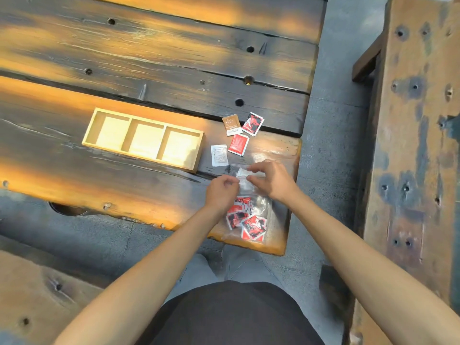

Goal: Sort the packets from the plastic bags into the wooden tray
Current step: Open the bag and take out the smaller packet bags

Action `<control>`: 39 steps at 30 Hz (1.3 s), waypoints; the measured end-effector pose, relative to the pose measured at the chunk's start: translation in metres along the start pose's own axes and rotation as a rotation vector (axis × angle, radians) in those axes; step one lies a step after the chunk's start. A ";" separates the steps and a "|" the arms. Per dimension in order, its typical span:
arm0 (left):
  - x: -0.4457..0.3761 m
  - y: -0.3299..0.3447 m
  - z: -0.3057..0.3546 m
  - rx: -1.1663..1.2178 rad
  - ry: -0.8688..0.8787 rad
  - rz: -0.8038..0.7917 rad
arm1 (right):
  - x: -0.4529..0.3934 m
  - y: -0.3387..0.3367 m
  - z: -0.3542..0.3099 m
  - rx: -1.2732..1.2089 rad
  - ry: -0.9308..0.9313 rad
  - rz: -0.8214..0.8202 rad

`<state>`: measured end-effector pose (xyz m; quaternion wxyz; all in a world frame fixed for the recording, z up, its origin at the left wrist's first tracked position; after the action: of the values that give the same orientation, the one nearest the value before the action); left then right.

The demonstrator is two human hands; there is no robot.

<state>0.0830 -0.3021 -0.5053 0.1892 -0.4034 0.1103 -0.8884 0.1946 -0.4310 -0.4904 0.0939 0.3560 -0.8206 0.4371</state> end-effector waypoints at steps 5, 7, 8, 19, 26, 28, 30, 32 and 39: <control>0.007 0.022 -0.004 0.271 -0.214 -0.092 | -0.004 0.009 -0.002 0.081 0.015 -0.051; 0.008 0.024 -0.004 0.338 -0.243 -0.074 | -0.001 0.008 -0.002 0.080 0.010 -0.036; 0.009 0.024 -0.003 0.353 -0.243 -0.065 | 0.002 0.007 -0.003 0.081 0.006 -0.030; 0.055 -0.008 0.011 0.420 -0.205 -0.162 | 0.048 0.001 -0.030 -0.114 0.057 0.001; 0.082 -0.066 0.001 0.363 -0.139 -0.127 | 0.085 0.021 -0.085 -0.416 0.114 -0.022; 0.088 -0.083 -0.006 0.396 -0.136 -0.140 | 0.093 0.031 -0.105 -0.474 0.109 -0.032; 0.095 -0.099 -0.011 0.414 -0.129 -0.186 | 0.100 0.040 -0.125 -0.512 0.107 -0.026; 0.098 -0.115 -0.016 0.441 -0.105 -0.225 | 0.107 0.047 -0.142 -0.541 0.102 0.005; 0.092 -0.171 -0.032 0.473 -0.029 -0.235 | 0.108 0.088 -0.169 -0.887 0.270 0.001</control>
<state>-0.0389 -0.1855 -0.4048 0.1752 -0.3706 -0.1511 -0.8995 0.0305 -0.3204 -0.3959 0.3430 0.2209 -0.9089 0.0862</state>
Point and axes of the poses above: each hand's wrist, its own x-axis away from the middle knuckle, its own y-axis out of the palm, z = x × y, the point moved 8 cm from there along -x, towards the middle knuckle, and after that the axes turned 2 degrees about -x, right-handed, at the moved point
